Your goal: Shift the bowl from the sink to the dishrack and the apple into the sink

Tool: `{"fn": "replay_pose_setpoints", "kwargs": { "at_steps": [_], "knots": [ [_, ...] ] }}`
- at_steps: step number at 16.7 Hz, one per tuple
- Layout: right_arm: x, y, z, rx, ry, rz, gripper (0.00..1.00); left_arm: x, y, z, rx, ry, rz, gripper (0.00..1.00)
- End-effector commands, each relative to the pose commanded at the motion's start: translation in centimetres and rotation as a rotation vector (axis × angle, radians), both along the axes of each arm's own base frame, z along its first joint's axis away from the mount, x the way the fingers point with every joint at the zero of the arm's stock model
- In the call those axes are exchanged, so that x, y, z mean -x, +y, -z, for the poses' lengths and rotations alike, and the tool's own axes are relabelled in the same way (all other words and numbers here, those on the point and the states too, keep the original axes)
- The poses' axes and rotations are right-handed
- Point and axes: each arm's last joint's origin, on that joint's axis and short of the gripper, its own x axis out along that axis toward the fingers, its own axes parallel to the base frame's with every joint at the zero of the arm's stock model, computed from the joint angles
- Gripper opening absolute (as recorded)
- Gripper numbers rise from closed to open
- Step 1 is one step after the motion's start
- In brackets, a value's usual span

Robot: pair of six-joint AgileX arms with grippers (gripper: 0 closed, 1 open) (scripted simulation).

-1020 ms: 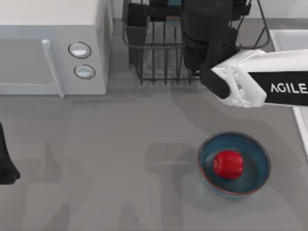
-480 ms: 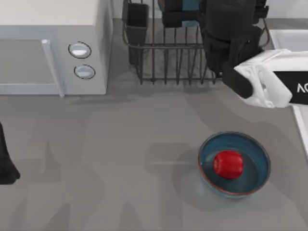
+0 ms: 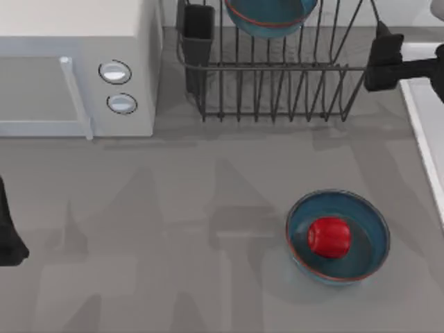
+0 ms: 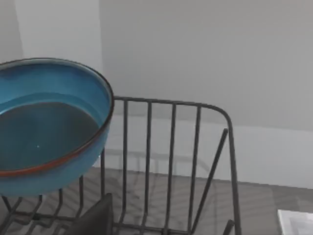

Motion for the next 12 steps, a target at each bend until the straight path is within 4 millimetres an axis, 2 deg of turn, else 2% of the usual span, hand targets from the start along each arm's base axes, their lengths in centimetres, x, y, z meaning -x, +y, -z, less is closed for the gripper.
{"fn": "replay_pose_setpoints", "kwargs": {
  "at_steps": [2, 5, 8, 10, 12],
  "knots": [
    [3.5, -2.5, 1.0, -0.007, 0.023, -0.005, 1.0, 0.0, 0.0, 0.0, 0.0, 0.0, 0.0, 1.0],
    [8.4, -5.0, 2.1, -0.038, 0.011, -0.012, 1.0, 0.0, 0.0, 0.0, 0.0, 0.0, 0.0, 1.0],
    [12.8, -6.8, 1.1, -0.058, -0.155, -0.017, 1.0, 0.0, 0.0, 0.0, 0.0, 0.0, 0.0, 1.0],
    [15.2, -7.8, 0.9, -0.045, -0.262, -0.002, 1.0, 0.0, 0.0, 0.0, 0.0, 0.0, 0.0, 1.0],
    [16.6, -8.5, 2.3, -0.024, -0.287, 0.033, 1.0, 0.0, 0.0, 0.0, 0.0, 0.0, 0.0, 1.0]
  ]
}}
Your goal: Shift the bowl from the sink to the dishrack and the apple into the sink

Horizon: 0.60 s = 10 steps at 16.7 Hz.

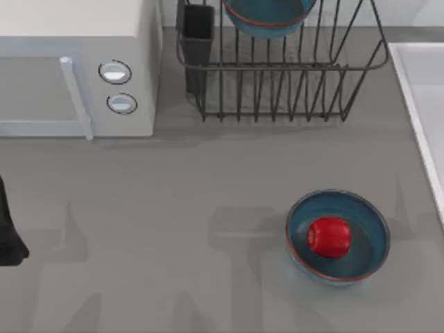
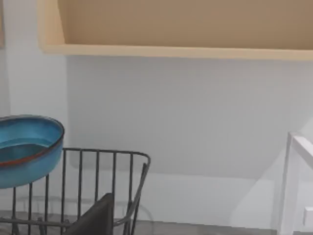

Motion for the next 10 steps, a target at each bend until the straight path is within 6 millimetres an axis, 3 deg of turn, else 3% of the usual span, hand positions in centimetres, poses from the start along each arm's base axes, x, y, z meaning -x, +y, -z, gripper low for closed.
{"fn": "replay_pose_setpoints", "kwargs": {
  "at_steps": [5, 10],
  "knots": [
    [0.6, -1.1, 5.8, -0.009, 0.15, 0.085, 1.0, 0.0, 0.0, 0.0, 0.0, 0.0, 0.0, 1.0],
    [0.6, -1.2, 6.3, -0.015, 0.165, 0.092, 1.0, 0.0, 0.0, 0.0, 0.0, 0.0, 0.0, 1.0]
  ]
}}
